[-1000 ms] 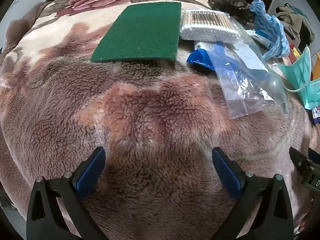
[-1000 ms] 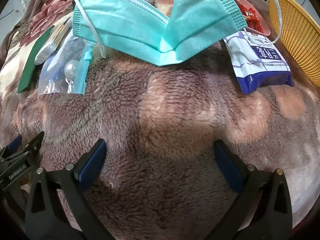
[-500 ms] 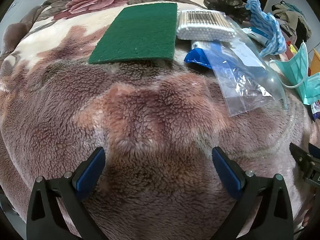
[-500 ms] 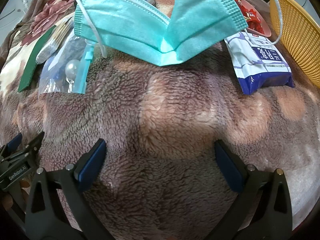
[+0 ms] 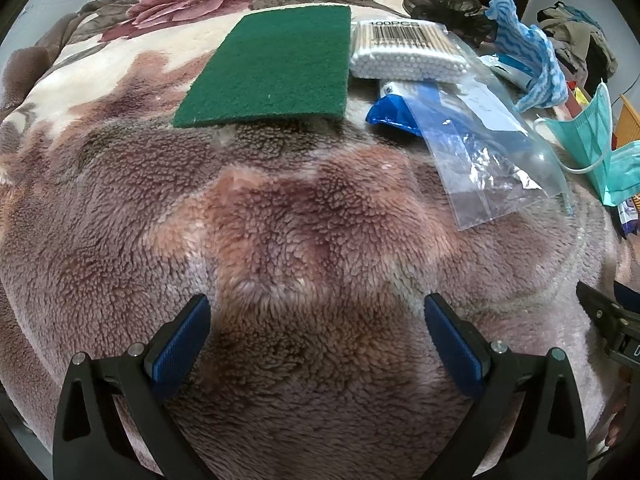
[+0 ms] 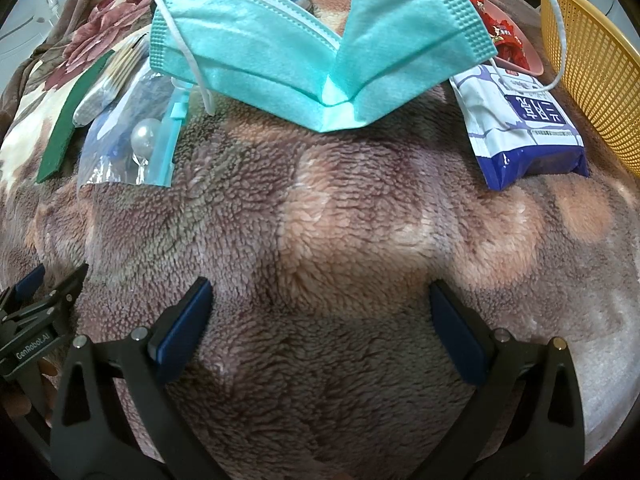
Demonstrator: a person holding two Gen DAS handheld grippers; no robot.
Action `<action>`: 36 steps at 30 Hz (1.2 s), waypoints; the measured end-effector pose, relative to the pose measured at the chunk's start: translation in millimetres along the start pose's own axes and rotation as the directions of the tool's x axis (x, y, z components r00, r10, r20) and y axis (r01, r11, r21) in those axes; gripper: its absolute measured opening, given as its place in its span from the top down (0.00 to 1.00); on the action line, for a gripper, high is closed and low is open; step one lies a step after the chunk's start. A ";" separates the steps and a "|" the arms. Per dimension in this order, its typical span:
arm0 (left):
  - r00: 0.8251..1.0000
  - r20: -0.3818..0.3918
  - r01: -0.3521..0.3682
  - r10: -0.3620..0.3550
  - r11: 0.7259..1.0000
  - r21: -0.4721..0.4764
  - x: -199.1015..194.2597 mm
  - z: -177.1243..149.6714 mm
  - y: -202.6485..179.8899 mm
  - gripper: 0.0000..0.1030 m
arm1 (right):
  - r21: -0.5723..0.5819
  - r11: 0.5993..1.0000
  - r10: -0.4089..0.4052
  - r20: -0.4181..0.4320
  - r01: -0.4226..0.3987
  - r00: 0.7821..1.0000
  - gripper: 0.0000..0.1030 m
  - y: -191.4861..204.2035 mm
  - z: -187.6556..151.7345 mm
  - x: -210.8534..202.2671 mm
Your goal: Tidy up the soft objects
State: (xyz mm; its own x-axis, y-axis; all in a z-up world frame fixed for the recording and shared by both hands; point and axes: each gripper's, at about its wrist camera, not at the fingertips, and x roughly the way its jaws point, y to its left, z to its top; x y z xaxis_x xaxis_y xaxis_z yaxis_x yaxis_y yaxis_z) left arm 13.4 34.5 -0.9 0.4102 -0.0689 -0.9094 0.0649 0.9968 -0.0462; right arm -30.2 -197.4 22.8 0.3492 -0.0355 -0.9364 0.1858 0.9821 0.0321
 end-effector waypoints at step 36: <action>1.000 0.002 0.003 -0.003 1.000 0.006 -0.8 -3.2 3.6 0.00 | 0.000 1.000 0.001 0.011 -0.001 1.000 0.00 -0.9 -8.7 0.1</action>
State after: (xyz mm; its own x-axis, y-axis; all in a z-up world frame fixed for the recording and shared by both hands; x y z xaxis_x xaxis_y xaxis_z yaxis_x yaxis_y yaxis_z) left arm 10.4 38.3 -1.7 0.4120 -0.0720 -0.9083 0.0719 0.9963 -0.0463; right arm -38.3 -196.7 19.6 0.3594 -0.0370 -0.9324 0.1853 0.9821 0.0325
